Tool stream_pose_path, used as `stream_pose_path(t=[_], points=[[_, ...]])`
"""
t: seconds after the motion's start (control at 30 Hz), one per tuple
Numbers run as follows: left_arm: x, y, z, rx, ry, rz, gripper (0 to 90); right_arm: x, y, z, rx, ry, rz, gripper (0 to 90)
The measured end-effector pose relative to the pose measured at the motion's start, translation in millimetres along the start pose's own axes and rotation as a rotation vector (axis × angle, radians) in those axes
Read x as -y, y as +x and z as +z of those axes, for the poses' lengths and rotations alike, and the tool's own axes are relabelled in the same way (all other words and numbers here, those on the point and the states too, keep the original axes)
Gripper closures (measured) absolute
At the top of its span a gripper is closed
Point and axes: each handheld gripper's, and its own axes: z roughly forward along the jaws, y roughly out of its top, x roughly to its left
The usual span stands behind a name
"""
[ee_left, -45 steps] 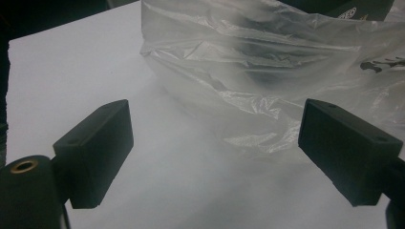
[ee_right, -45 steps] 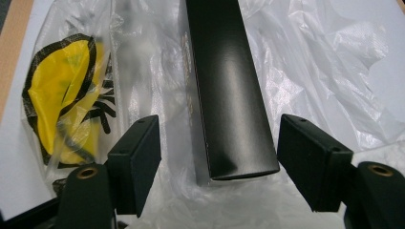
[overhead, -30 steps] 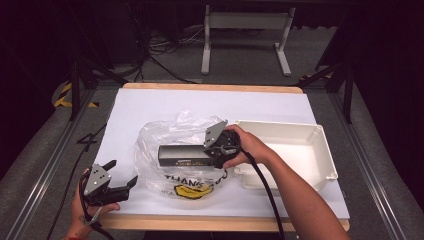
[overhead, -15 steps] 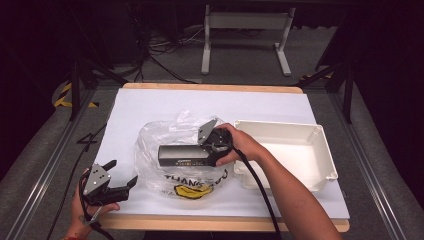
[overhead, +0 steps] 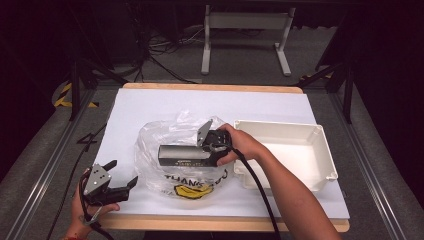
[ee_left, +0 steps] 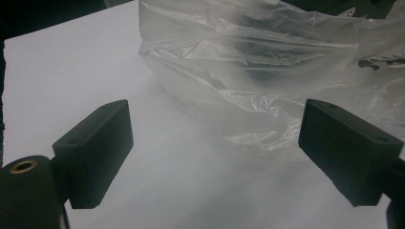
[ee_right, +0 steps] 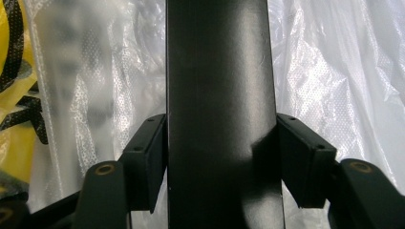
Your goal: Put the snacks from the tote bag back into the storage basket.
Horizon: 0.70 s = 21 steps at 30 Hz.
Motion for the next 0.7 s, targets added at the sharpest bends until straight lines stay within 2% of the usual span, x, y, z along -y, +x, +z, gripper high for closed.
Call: stream_pose_path(t=[0.4,0.7], points=[[0.2,0.0,0.3,0.003,0.002,-0.002,12.1,-2.6,4.5,-7.0,0.001,-0.017,-0.045,43.0],[0.4,-0.7,0.3,0.002,0.005,-0.003,12.0,-2.4,6.3,-16.9,0.005,-0.043,-0.052,43.1]])
